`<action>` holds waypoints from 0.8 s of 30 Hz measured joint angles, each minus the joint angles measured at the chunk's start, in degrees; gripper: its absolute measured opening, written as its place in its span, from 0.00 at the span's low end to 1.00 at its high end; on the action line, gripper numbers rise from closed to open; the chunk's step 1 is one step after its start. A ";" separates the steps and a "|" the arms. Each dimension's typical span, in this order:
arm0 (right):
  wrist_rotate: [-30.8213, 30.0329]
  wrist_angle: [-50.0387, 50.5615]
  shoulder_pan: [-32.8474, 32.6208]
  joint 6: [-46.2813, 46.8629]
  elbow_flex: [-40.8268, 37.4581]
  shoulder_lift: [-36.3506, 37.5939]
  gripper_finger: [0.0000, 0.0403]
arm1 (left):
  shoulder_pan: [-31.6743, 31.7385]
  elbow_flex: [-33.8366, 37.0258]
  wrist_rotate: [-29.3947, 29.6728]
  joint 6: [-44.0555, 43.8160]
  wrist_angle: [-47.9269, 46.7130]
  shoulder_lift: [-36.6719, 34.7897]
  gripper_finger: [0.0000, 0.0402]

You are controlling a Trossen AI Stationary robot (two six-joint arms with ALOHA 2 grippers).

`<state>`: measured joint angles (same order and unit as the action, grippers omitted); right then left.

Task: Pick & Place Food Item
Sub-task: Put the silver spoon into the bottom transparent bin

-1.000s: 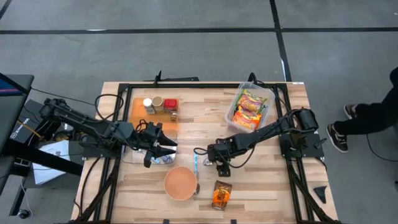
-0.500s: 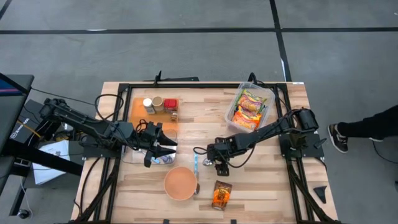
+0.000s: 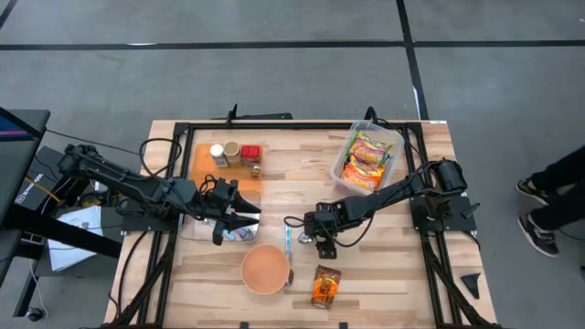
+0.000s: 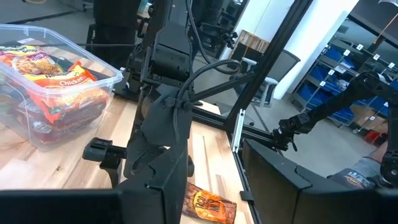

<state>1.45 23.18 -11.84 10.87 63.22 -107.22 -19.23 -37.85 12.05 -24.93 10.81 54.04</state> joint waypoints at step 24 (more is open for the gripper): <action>0.60 -1.38 -0.79 2.67 0.24 -3.85 0.65 | 0.00 0.00 -0.02 -0.96 0.09 0.02 0.37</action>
<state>2.06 21.80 -12.63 13.54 63.46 -111.07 -19.22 -37.85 12.03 -25.89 10.90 54.06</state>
